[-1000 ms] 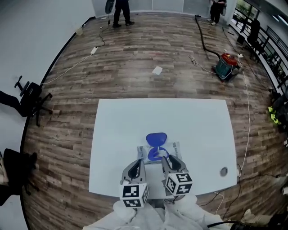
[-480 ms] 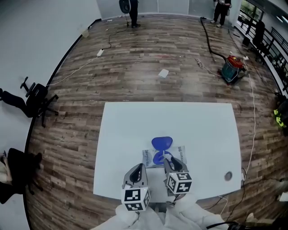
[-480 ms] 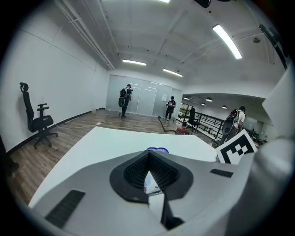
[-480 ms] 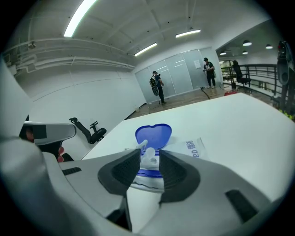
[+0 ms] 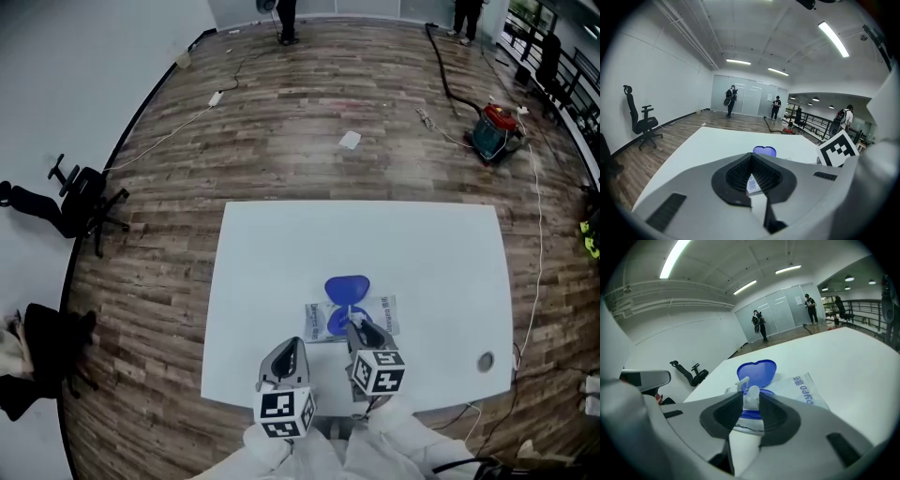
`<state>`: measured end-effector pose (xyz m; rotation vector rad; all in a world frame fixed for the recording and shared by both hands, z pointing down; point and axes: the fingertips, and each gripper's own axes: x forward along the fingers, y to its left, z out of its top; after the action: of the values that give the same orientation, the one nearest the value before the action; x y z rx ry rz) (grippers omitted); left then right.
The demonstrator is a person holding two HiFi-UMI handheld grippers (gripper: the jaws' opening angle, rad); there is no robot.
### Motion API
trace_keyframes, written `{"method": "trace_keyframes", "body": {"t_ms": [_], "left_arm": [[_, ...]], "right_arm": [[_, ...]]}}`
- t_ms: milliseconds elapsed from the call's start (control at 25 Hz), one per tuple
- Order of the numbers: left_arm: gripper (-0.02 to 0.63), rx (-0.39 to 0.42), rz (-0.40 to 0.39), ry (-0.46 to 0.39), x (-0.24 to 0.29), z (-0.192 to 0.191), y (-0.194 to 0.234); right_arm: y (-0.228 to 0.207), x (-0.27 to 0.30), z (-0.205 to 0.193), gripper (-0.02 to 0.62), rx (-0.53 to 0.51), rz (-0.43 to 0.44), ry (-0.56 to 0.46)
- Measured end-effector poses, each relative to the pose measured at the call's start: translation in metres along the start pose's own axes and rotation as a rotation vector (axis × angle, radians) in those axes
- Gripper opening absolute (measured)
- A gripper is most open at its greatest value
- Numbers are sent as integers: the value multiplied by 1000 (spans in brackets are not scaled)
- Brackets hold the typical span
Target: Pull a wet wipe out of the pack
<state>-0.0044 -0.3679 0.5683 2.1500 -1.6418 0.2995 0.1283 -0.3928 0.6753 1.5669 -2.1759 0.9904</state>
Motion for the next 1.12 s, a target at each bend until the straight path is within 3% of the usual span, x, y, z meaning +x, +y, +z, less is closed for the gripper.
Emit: {"method": "trace_keyframes", "body": {"t_ms": [280,440,1120], "left_arm": [[-3,-7,8,10,-1,-5,2],[-3,-11,10,12,-2,-7,3],[-3,-19,14,4,-6,-7,1]], "right_arm": [[1,1,-6,109,-15,5,17],[-1,0,-6,52,-28,-10,18],[-1,-6,1,15,-46,-26,-7]]}}
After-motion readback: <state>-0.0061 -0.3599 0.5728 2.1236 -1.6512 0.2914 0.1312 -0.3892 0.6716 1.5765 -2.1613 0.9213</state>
